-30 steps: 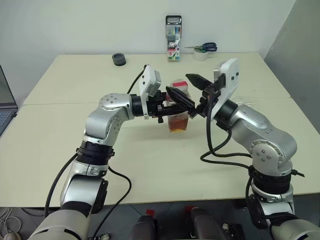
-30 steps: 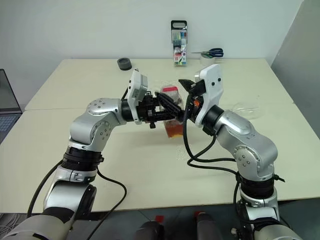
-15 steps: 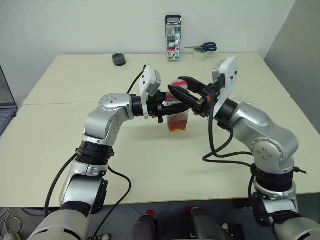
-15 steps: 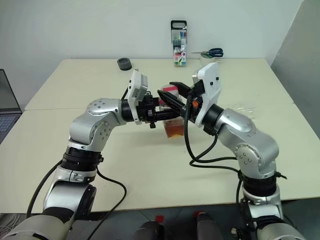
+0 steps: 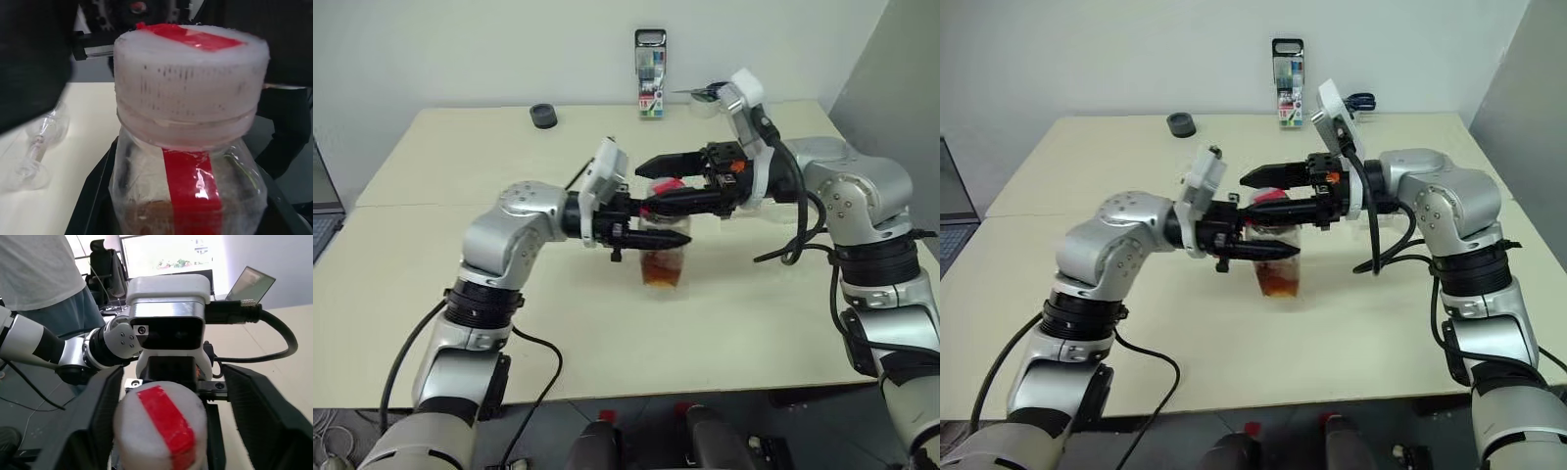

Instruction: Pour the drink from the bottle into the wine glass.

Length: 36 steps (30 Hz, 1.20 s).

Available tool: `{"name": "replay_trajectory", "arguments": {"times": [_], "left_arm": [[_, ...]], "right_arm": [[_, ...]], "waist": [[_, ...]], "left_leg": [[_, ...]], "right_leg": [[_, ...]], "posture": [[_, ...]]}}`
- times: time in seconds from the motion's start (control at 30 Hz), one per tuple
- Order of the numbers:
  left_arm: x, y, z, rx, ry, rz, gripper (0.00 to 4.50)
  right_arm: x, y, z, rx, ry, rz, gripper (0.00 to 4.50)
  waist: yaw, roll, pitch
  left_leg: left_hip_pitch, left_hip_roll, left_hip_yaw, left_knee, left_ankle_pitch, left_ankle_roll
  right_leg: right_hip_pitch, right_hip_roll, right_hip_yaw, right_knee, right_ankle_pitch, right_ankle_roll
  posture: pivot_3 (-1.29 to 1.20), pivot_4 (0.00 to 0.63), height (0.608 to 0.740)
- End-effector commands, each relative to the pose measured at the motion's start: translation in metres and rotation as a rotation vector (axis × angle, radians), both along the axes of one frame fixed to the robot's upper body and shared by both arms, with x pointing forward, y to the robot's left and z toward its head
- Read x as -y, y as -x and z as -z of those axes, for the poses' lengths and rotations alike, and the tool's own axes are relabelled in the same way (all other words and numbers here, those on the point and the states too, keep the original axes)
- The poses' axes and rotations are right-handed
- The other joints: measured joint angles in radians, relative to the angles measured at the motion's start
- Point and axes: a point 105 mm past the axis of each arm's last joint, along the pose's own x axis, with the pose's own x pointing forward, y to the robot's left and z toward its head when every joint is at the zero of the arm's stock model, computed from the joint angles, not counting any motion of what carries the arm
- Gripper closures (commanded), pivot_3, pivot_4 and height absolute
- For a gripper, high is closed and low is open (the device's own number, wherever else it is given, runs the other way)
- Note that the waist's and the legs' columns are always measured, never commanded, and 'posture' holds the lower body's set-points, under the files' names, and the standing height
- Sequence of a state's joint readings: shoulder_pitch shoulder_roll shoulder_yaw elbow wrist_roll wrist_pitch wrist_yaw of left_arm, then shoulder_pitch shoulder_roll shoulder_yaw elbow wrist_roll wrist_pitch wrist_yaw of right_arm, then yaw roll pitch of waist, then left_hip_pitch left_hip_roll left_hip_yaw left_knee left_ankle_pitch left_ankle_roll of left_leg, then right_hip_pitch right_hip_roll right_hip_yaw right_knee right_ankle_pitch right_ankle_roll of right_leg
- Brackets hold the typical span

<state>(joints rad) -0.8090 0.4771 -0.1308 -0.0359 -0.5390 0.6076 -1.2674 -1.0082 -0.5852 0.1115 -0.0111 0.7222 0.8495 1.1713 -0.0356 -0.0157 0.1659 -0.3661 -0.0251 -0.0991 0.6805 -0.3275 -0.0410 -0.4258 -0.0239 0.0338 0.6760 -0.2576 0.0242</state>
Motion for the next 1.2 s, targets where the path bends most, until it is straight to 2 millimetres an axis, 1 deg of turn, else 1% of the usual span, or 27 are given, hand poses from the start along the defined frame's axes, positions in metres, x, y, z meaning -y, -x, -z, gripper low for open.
{"name": "replay_trajectory", "arguments": {"times": [0.03,0.1,0.17,0.23,0.33,0.43,0.5,0.73,0.83,1.0,1.13,1.2], "left_arm": [[-0.008,-0.002,-0.011,0.047,0.047,-0.059,2.68],[-0.009,-0.002,-0.011,0.047,0.054,-0.074,2.68],[-0.009,-0.008,-0.013,0.047,0.079,-0.12,2.68],[-0.009,-0.014,-0.013,0.046,0.097,-0.154,2.68],[-0.008,-0.017,-0.014,0.045,0.107,-0.167,2.68],[-0.004,-0.018,-0.015,0.048,0.111,-0.161,2.68],[-0.001,-0.018,-0.015,0.05,0.109,-0.153,2.68],[0.001,-0.017,-0.016,0.056,0.106,-0.141,2.68],[0.0,-0.017,-0.016,0.059,0.103,-0.144,2.68],[-0.002,-0.017,-0.016,0.061,0.099,-0.151,2.68],[-0.004,-0.018,-0.016,0.064,0.097,-0.158,2.68],[-0.005,-0.018,-0.016,0.066,0.097,-0.159,2.68]], "right_arm": [[0.027,0.016,-0.012,0.029,-0.059,0.12,0.03],[0.031,0.023,-0.01,0.024,-0.072,0.156,0.03],[0.031,0.031,-0.002,0.043,-0.111,0.258,0.03],[0.027,0.035,0.001,0.068,-0.16,0.354,0.03],[0.017,0.035,-0.001,0.092,-0.222,0.443,0.03],[0.004,0.028,-0.002,0.135,-0.254,0.532,0.03],[0.0,0.019,-0.005,0.172,-0.266,0.598,0.03],[-0.007,0.014,-0.01,0.202,-0.304,0.609,0.03],[-0.004,0.012,-0.011,0.204,-0.31,0.617,0.03],[0.007,0.007,-0.004,0.212,-0.276,0.645,0.03],[0.022,0.003,-0.003,0.219,-0.257,0.683,0.03],[0.027,0.003,-0.002,0.223,-0.246,0.691,0.03]], "waist": [[0.008,0.0,0.0],[0.008,0.0,0.0],[0.007,0.0,0.0],[0.005,0.0,0.0],[0.003,0.0,0.0],[0.004,0.0,0.0],[0.003,0.0,0.0],[0.003,0.0,0.0],[0.003,0.0,0.0],[0.003,0.0,0.0],[0.003,0.0,0.0],[0.004,0.0,0.0]], "left_leg": [[-0.001,0.0,0.0,0.0,0.0,0.0],[-0.001,0.0,0.0,-0.001,0.0,0.0],[-0.001,0.0,0.0,-0.001,0.0,0.0],[0.0,0.001,-0.001,-0.001,0.0,0.0],[0.001,0.0,0.002,-0.001,0.0,0.0],[0.002,0.0,0.001,0.0,0.0,0.0],[0.002,0.0,0.001,0.0,0.0,0.0],[0.002,0.0,0.002,0.0,0.0,0.0],[0.002,0.0,0.002,-0.001,0.0,0.0],[0.002,0.0,0.002,-0.001,0.0,0.0],[0.002,0.0,0.002,-0.001,0.0,0.0],[0.002,0.0,0.002,-0.001,0.0,0.0]], "right_leg": [[0.0,0.0,0.0,-0.001,0.0,0.0],[0.0,-0.001,0.0,-0.002,0.0,0.0],[-0.001,-0.001,0.0,-0.001,0.0,0.0],[0.0,-0.001,0.0,-0.001,0.0,0.0],[-0.001,0.0,0.003,0.003,0.0,0.0],[0.0,0.0,0.002,0.004,0.0,0.0],[0.0,0.001,0.002,0.004,0.0,0.0],[0.0,0.001,0.002,0.002,0.0,0.0],[0.0,0.001,0.002,0.002,0.0,0.0],[0.0,0.001,0.002,0.002,0.0,0.0],[0.0,0.001,0.002,0.002,0.0,0.0],[0.0,0.001,0.002,0.002,0.0,0.0]], "posture": [[0.0,0.15,0.74],[0.0,0.15,0.74],[0.0,0.15,0.74],[0.0,0.15,0.74],[0.0,0.15,0.74],[0.0,0.15,0.74],[0.0,0.15,0.74],[0.0,0.15,0.74],[0.0,0.15,0.74],[0.0,0.15,0.74],[0.0,0.15,0.74],[0.0,0.15,0.74]]}}
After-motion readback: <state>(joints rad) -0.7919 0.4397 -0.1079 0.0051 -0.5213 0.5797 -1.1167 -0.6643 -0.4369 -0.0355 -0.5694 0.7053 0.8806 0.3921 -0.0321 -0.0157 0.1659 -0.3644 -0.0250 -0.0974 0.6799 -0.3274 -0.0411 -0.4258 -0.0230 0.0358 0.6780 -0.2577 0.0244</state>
